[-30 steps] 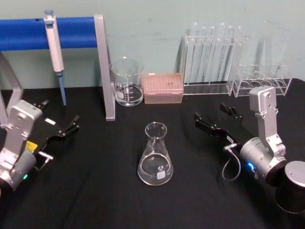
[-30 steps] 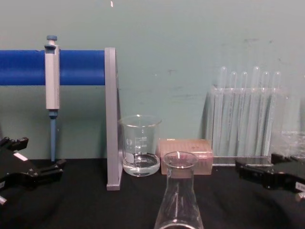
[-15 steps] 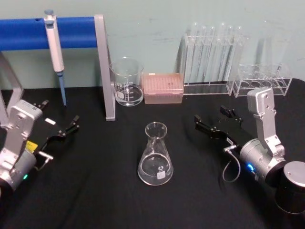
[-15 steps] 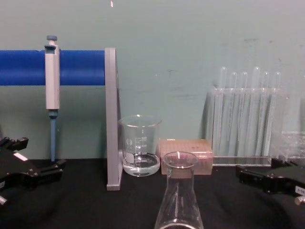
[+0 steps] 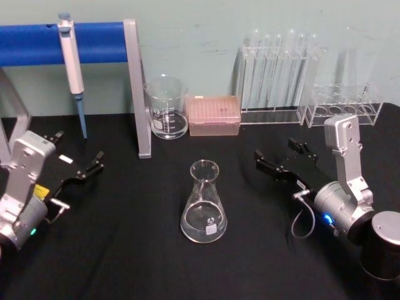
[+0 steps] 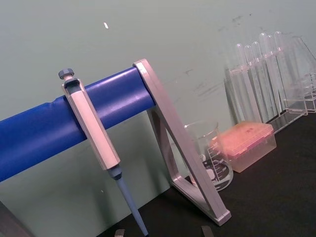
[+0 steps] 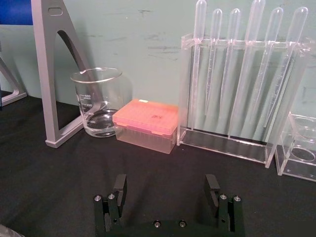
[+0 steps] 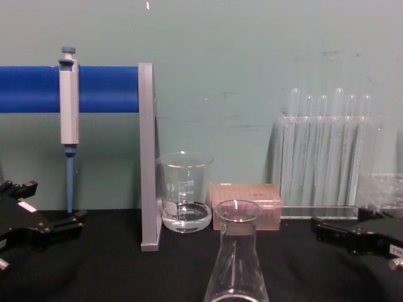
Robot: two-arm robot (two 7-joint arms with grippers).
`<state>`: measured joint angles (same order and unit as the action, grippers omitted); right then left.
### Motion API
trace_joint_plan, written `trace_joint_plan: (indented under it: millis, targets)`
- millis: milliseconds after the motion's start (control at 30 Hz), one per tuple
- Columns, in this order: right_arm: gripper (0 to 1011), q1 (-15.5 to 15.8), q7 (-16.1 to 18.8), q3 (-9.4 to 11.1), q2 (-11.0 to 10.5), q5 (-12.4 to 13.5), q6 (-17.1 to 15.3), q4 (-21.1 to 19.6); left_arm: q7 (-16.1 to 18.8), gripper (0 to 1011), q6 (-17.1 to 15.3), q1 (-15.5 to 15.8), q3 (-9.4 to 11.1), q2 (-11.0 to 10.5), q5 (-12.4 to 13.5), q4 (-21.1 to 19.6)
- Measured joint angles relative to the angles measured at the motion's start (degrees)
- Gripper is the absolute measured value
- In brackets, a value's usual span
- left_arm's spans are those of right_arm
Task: Grasp the erlenmeyer flask with one hand, shake it three times, then place it back.
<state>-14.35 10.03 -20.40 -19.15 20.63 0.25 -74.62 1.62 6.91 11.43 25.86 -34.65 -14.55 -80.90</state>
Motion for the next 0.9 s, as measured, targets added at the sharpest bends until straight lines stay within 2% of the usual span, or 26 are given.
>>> trace_joint_plan:
  millis: [900]
  targets:
    - [1003, 0.00, -0.04, 0.00, 0.00, 0.11, 0.11, 0.07, 0.00, 1001, 0.00, 0.00, 0.00, 0.00, 0.00, 0.00]
